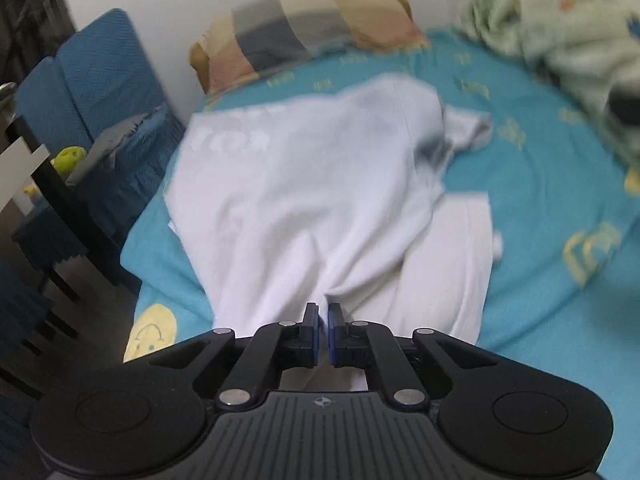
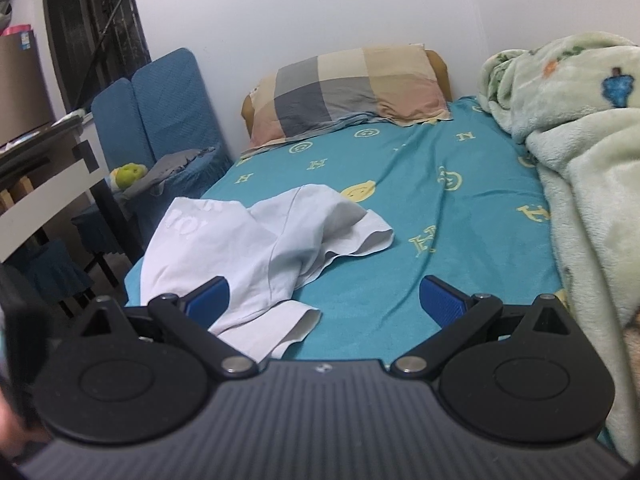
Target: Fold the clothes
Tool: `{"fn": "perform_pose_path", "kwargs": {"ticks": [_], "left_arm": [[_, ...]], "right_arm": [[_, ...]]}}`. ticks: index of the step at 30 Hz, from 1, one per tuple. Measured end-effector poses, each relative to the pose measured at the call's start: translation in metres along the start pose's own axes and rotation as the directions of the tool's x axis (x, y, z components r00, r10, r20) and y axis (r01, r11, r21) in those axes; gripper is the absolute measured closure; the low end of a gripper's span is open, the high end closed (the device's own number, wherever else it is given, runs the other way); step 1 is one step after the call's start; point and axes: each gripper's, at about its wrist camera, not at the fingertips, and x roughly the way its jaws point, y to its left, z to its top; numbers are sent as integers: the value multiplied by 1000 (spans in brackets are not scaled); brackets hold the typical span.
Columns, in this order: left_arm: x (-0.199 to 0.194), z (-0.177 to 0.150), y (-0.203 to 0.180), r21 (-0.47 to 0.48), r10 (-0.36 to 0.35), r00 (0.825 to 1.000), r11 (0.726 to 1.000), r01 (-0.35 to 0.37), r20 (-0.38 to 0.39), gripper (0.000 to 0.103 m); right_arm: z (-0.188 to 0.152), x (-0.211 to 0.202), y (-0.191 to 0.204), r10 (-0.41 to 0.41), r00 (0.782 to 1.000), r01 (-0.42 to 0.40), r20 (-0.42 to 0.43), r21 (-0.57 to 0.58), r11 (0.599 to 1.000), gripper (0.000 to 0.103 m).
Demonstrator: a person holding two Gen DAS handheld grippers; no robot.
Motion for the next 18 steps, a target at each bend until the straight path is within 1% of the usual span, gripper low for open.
{"fn": "perform_pose_path", "kwargs": {"ticks": [1, 2, 3, 5, 6, 8, 10, 14, 16, 18], "left_arm": [[-12, 3, 4, -16, -5, 998, 1000, 6, 56, 99], [-28, 8, 9, -33, -10, 992, 999, 14, 123, 99], [-45, 12, 15, -63, -20, 982, 998, 32, 188, 99], [-78, 18, 31, -141, -60, 951, 984, 107, 304, 99], [-93, 19, 38, -171, -77, 932, 974, 146, 355, 99], [-119, 17, 50, -203, -102, 892, 957, 209, 440, 100], [-141, 10, 61, -225, -131, 852, 934, 278, 506, 100], [-179, -2, 82, -265, -153, 789, 889, 373, 595, 100], [-199, -9, 94, -273, -144, 764, 879, 390, 629, 100], [-208, -14, 102, -292, -136, 755, 867, 405, 642, 99]], "right_arm": [[-1, 3, 2, -1, 1000, 1, 3, -13, 1000, 0], [-2, 5, 5, -2, 1000, 3, 7, -27, 1000, 0], [-3, 6, 7, -1, 1000, 2, 13, -42, 999, 0], [-4, 6, 13, 12, 999, -9, 31, -77, 997, 0], [-5, 5, 17, 21, 999, -17, 40, -96, 995, 0], [-7, 2, 25, 44, 997, -35, 58, -140, 990, 0], [-10, -1, 34, 72, 995, -59, 66, -183, 981, 0], [-21, -2, 57, 134, 990, -120, 34, -274, 954, 0], [-26, -3, 68, 164, 986, -150, 20, -302, 941, 0], [-28, -2, 80, 189, 982, -173, 18, -327, 929, 0]]}}
